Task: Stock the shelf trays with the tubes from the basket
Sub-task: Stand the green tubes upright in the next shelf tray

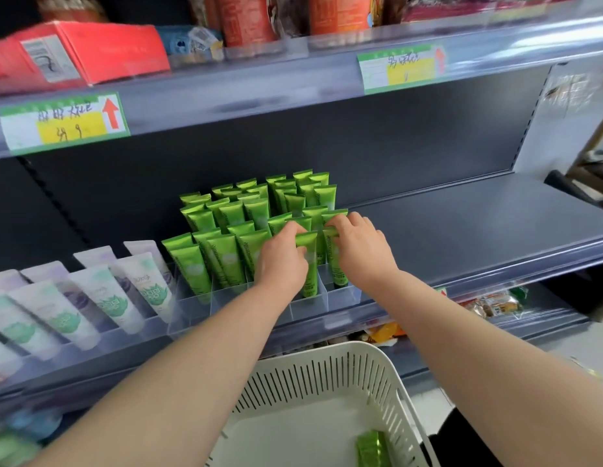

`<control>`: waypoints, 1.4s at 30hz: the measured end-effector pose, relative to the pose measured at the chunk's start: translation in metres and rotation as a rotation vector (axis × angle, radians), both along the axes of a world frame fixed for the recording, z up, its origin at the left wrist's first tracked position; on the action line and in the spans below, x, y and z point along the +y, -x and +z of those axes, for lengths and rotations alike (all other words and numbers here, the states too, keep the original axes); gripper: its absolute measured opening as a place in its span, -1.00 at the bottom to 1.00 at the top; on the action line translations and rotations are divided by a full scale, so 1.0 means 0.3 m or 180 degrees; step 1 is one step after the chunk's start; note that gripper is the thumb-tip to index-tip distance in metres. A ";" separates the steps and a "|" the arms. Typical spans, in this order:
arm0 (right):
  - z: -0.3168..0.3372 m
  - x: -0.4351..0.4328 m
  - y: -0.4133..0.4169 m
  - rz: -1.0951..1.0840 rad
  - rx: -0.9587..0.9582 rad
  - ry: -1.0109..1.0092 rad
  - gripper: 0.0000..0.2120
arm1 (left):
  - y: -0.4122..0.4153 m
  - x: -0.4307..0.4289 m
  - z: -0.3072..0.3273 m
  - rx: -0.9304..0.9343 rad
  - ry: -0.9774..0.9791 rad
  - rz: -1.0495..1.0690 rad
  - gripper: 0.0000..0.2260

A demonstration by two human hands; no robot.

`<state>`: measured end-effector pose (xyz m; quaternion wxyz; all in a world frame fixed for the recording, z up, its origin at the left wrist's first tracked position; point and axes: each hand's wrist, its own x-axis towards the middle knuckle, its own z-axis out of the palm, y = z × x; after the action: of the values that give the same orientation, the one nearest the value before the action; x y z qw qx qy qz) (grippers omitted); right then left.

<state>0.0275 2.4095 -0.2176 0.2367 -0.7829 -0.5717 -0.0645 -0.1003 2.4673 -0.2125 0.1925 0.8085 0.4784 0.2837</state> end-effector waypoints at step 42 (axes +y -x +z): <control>-0.791 -0.472 0.271 -0.0381 0.1241 0.3551 -0.53 | 0.419 -0.312 -0.676 0.1145 0.1545 -0.0461 -0.82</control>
<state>-0.0539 2.2677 -0.4549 -0.1138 -0.8174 -0.4201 0.3774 -0.2261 2.3737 -0.4155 0.3119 0.8081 0.4997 -0.0010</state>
